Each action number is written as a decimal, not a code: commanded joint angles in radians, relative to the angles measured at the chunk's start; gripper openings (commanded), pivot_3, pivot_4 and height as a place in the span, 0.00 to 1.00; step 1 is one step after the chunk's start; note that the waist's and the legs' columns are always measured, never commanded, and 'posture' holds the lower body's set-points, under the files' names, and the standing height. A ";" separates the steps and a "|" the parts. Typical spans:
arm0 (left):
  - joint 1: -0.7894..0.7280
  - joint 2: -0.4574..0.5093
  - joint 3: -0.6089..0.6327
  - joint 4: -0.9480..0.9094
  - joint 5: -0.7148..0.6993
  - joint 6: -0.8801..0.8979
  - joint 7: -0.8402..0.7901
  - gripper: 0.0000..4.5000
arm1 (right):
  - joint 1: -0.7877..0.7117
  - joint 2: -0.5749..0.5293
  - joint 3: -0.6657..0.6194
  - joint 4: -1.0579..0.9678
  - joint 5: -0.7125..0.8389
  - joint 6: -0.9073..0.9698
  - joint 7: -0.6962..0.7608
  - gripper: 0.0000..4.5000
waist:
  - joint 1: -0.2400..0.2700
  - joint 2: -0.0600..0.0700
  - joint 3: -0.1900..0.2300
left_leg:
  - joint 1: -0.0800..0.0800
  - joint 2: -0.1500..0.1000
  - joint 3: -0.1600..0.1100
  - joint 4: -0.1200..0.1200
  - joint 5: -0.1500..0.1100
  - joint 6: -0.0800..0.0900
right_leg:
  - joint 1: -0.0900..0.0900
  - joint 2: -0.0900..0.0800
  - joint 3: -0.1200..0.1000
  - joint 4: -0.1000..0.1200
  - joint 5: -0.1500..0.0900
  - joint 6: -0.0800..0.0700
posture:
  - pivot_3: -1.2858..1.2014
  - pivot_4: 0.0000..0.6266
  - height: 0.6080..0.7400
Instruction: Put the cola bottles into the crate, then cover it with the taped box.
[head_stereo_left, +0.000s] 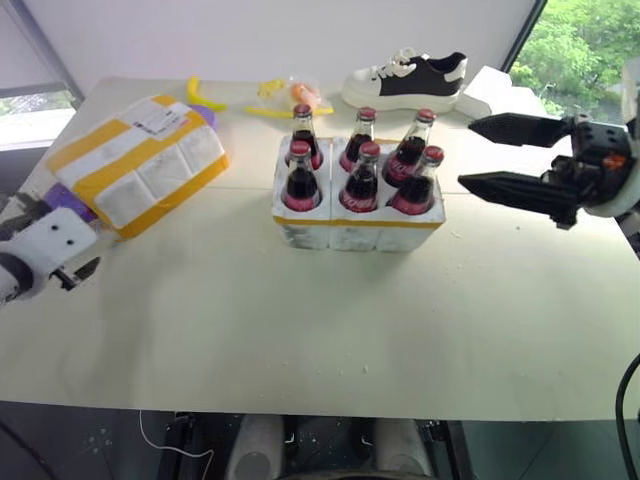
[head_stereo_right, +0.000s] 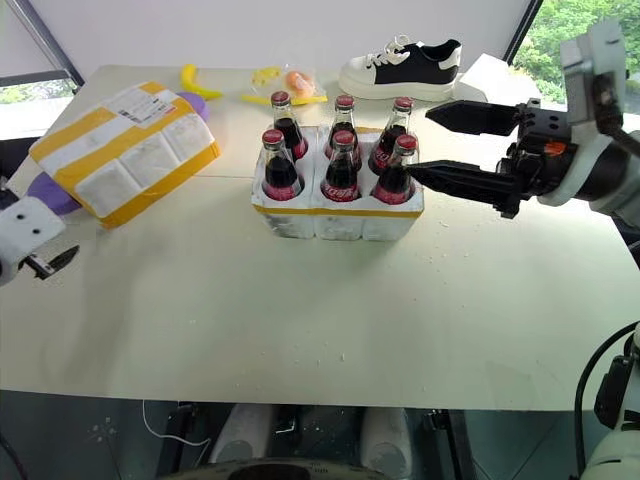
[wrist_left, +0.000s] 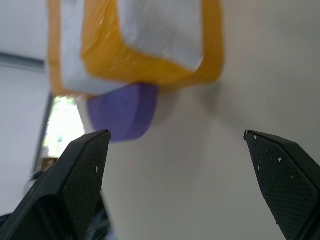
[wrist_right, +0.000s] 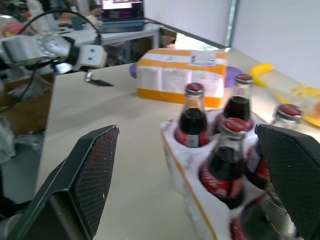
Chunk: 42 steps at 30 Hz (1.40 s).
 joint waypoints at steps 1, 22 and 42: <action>-0.071 0.011 -0.065 0.118 0.101 -0.122 0.085 1.00 | -0.010 -0.016 -0.022 -0.039 0.043 -0.002 0.009 0.99 | 0.000 0.000 0.000 | 0.000 0.000 0.000 0.000 0.000 0.000 | 0.000 0.000 0.000 0.000 0.000 0.000 | 0.52 0.24 1.00; -0.701 -0.147 -0.487 1.008 0.374 -0.531 0.332 1.00 | 0.055 -0.070 -0.151 -0.130 0.156 0.034 -0.138 0.99 | -0.003 -0.005 -0.003 | -0.001 0.000 0.013 -0.001 0.001 0.003 | 0.000 0.000 0.003 0.002 0.001 0.000 | 0.52 0.24 1.00; -0.868 -0.114 -0.491 1.130 0.354 -0.621 0.377 0.11 | 0.143 -0.141 -0.165 -0.104 0.137 0.021 -0.113 1.00 | -0.004 -0.006 -0.003 | 0.001 0.001 0.014 0.000 0.001 0.004 | 0.000 0.000 0.005 0.004 0.001 0.000 | 0.52 0.24 1.00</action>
